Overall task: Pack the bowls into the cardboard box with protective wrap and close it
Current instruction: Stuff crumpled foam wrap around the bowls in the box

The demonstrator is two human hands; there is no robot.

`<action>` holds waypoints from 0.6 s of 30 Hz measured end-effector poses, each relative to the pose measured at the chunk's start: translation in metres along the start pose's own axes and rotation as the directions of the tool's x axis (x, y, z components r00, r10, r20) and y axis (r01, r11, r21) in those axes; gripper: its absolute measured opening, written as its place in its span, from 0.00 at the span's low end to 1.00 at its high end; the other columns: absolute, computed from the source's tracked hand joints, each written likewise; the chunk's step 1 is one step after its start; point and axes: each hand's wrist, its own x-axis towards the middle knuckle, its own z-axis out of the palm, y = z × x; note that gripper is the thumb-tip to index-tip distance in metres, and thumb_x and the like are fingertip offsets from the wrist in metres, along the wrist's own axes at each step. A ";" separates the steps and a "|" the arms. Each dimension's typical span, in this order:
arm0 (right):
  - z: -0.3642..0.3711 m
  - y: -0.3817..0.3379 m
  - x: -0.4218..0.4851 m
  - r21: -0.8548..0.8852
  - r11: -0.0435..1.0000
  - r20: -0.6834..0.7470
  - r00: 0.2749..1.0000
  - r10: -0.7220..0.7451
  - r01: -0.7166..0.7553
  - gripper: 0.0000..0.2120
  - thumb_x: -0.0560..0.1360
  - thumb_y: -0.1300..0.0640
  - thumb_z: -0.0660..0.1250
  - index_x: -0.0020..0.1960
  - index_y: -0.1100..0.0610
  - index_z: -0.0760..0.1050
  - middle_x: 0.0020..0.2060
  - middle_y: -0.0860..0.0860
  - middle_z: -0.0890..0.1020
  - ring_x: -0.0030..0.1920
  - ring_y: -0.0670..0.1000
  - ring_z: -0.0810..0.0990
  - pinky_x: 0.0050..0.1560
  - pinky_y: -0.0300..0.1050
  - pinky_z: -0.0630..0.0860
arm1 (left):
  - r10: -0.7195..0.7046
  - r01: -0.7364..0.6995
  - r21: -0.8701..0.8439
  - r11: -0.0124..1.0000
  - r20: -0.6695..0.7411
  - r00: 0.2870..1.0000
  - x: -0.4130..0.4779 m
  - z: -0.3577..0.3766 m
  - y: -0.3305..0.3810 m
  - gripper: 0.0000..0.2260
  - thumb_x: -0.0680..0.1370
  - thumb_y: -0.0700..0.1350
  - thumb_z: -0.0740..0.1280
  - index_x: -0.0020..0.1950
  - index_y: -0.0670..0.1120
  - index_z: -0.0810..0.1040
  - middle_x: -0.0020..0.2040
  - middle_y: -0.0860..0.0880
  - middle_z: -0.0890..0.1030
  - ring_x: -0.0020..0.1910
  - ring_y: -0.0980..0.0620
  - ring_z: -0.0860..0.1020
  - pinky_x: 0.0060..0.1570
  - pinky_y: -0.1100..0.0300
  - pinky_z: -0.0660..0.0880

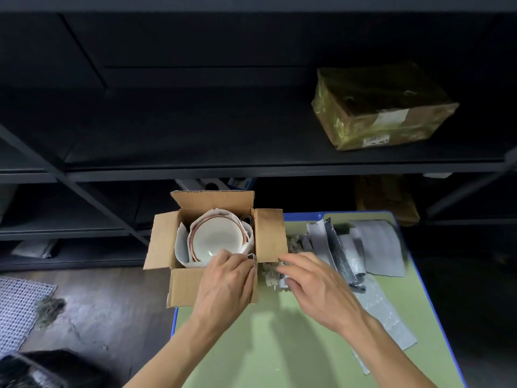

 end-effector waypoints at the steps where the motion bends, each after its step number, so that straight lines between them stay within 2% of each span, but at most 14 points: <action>1: 0.000 0.000 0.002 0.006 1.000 0.000 1.000 -0.011 0.011 0.13 0.79 0.56 0.62 0.60 0.51 0.81 0.63 0.44 0.79 0.61 0.49 0.76 0.59 0.45 0.76 | -0.026 0.025 0.044 0.999 0.009 1.000 0.000 0.000 0.002 0.16 0.84 0.48 0.56 0.41 0.50 0.77 0.40 0.54 0.78 0.38 0.48 0.68 0.42 0.50 0.70; 4: 0.000 -0.002 0.008 0.015 0.998 -0.005 0.998 -0.055 0.055 0.12 0.78 0.56 0.64 0.59 0.52 0.82 0.61 0.44 0.79 0.60 0.49 0.76 0.58 0.46 0.77 | -0.089 0.082 0.168 0.982 0.038 0.995 0.003 -0.001 0.007 0.16 0.82 0.51 0.57 0.34 0.53 0.69 0.33 0.55 0.74 0.37 0.48 0.64 0.40 0.50 0.67; 6: 0.000 -0.004 0.014 -0.014 0.996 -0.017 0.996 -0.091 0.091 0.11 0.78 0.55 0.65 0.58 0.51 0.82 0.60 0.43 0.79 0.59 0.49 0.76 0.56 0.46 0.77 | -0.089 0.075 0.208 0.975 0.058 0.994 0.006 -0.001 0.008 0.17 0.81 0.53 0.60 0.32 0.52 0.69 0.31 0.54 0.74 0.36 0.48 0.64 0.37 0.51 0.66; 9: 0.002 -0.007 0.024 -0.042 0.990 0.008 0.991 -0.133 0.134 0.14 0.79 0.52 0.59 0.57 0.50 0.81 0.60 0.42 0.79 0.60 0.49 0.75 0.56 0.48 0.77 | -0.074 0.051 0.242 0.969 0.087 0.993 0.011 -0.001 0.007 0.17 0.78 0.54 0.60 0.30 0.52 0.69 0.29 0.54 0.75 0.34 0.48 0.65 0.35 0.54 0.63; 12: 0.003 -0.008 0.030 -0.043 0.990 0.033 0.991 -0.131 0.132 0.16 0.80 0.49 0.56 0.58 0.49 0.81 0.60 0.40 0.77 0.61 0.49 0.74 0.59 0.51 0.75 | -0.077 0.050 0.235 0.971 0.108 0.991 0.012 -0.004 0.007 0.17 0.78 0.54 0.59 0.29 0.53 0.67 0.28 0.54 0.75 0.34 0.48 0.66 0.35 0.54 0.61; 14: 0.002 -0.008 0.030 -0.043 0.990 0.033 0.990 -0.134 0.135 0.14 0.80 0.51 0.59 0.58 0.49 0.81 0.60 0.41 0.77 0.61 0.48 0.74 0.59 0.47 0.75 | -0.090 0.065 0.213 0.975 0.106 0.990 0.012 -0.006 0.007 0.16 0.78 0.54 0.60 0.31 0.53 0.65 0.29 0.54 0.75 0.34 0.48 0.65 0.35 0.53 0.63; 18: -0.003 -0.003 0.020 -0.007 0.992 -0.006 0.992 -0.126 0.126 0.10 0.78 0.55 0.65 0.57 0.51 0.82 0.59 0.42 0.79 0.59 0.49 0.75 0.58 0.45 0.76 | -0.143 0.130 0.136 0.982 0.087 0.986 0.004 -0.009 0.006 0.14 0.81 0.54 0.58 0.37 0.53 0.73 0.35 0.56 0.76 0.37 0.48 0.66 0.39 0.53 0.66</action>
